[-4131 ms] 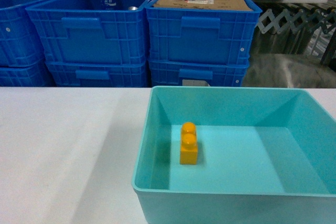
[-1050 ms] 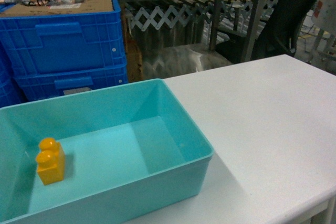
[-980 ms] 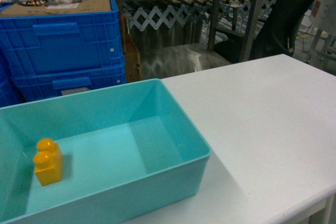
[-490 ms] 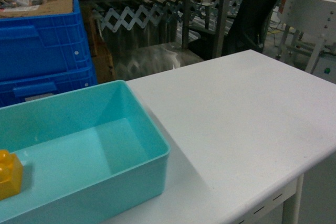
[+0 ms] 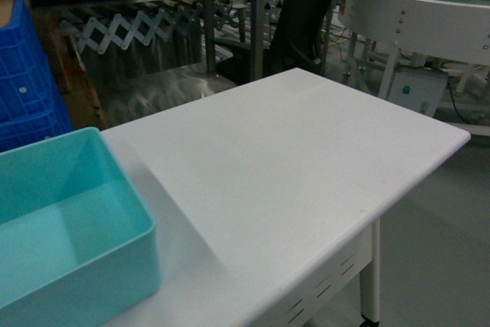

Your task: Pick red block from blue box to shelf

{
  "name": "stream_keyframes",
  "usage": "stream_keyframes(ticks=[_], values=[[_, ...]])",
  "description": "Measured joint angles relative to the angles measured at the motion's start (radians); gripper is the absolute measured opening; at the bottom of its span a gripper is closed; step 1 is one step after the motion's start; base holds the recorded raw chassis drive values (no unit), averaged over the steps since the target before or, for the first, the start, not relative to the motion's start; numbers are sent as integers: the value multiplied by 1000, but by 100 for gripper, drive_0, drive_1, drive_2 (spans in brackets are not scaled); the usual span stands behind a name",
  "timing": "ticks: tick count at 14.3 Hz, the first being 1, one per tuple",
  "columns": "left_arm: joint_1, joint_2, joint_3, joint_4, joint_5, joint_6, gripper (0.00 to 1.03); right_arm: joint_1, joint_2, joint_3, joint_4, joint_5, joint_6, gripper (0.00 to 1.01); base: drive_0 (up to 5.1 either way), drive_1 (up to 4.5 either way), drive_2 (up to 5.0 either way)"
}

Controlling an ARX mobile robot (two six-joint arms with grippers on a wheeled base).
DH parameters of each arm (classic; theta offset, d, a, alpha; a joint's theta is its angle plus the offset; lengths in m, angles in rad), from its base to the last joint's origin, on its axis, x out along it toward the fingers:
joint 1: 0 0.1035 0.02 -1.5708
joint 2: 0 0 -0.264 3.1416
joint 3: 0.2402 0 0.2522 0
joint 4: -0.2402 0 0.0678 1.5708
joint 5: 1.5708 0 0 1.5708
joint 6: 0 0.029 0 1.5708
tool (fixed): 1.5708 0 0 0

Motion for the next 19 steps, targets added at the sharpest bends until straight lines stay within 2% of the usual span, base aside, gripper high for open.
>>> stream_keyframes(ticks=[19], values=[[0,0,0,0,0,0,98,0,0,0,0,0,0,27,-159,-159,-159]])
